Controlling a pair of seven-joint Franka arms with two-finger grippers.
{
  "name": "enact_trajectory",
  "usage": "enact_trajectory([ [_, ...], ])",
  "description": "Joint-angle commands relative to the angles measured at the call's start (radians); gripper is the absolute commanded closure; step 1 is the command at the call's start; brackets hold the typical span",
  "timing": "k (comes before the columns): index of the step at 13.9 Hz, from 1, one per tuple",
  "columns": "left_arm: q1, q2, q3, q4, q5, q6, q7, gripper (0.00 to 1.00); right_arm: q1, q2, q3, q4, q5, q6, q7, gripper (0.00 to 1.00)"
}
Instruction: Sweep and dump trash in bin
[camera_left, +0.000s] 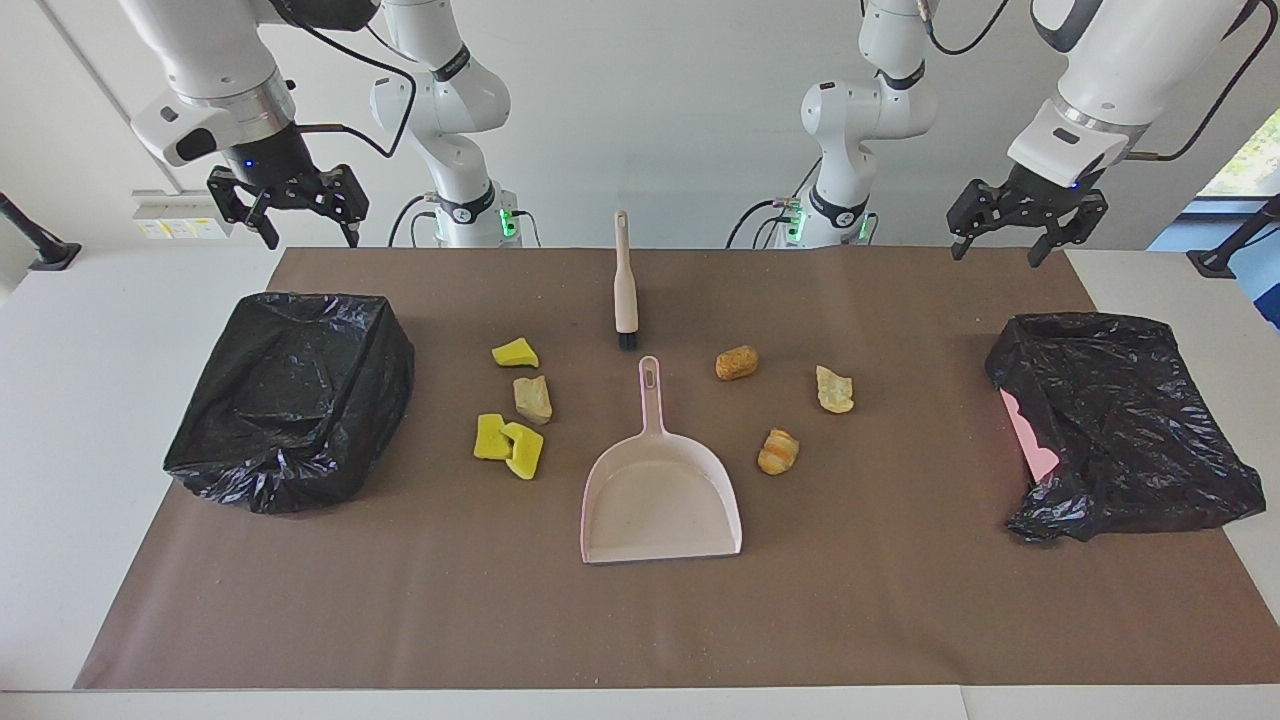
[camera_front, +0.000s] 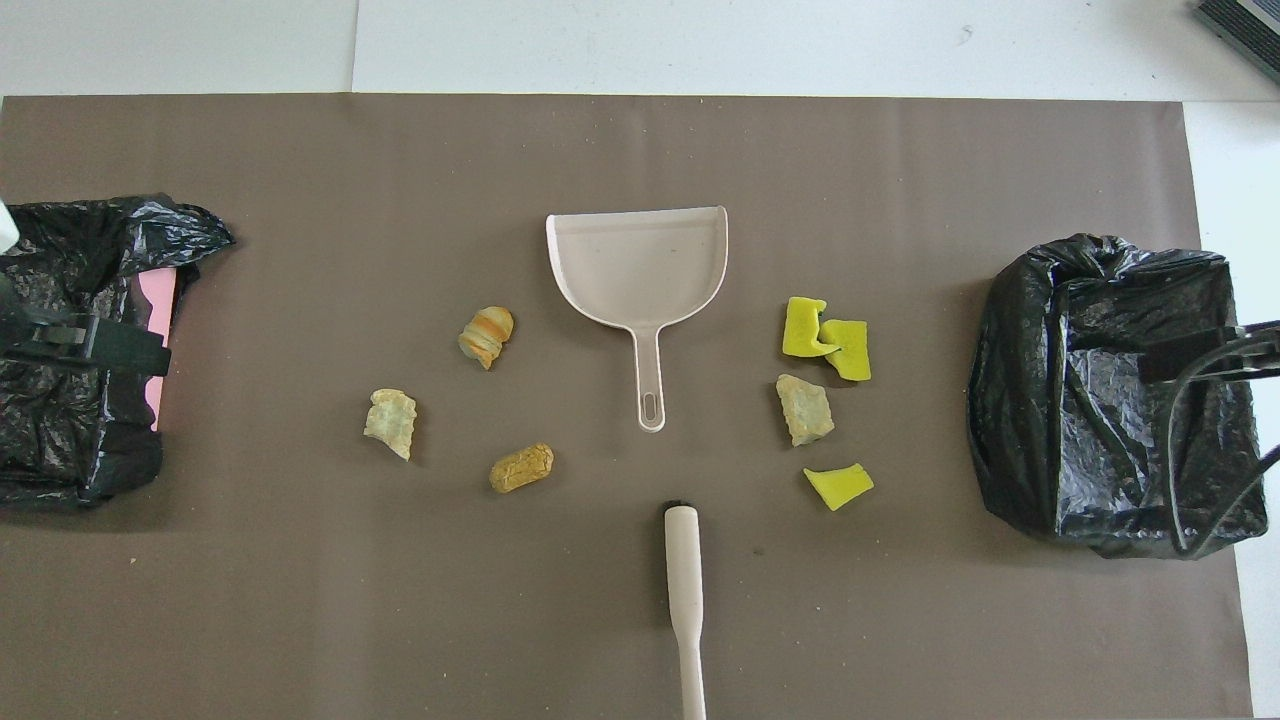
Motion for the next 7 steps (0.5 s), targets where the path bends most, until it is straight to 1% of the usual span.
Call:
enact_trajectory([
  [1,0.007,-0.009,0.004,0.005,0.008,0.002,0.009,0.0,-0.007,-0.007,0.001,-0.004,0.019,0.007,-0.016,0.0],
  [7,0.01,-0.009,0.007,0.005,0.008,0.0,0.018,0.0,-0.007,-0.007,0.001,-0.004,0.019,0.008,-0.016,0.0],
])
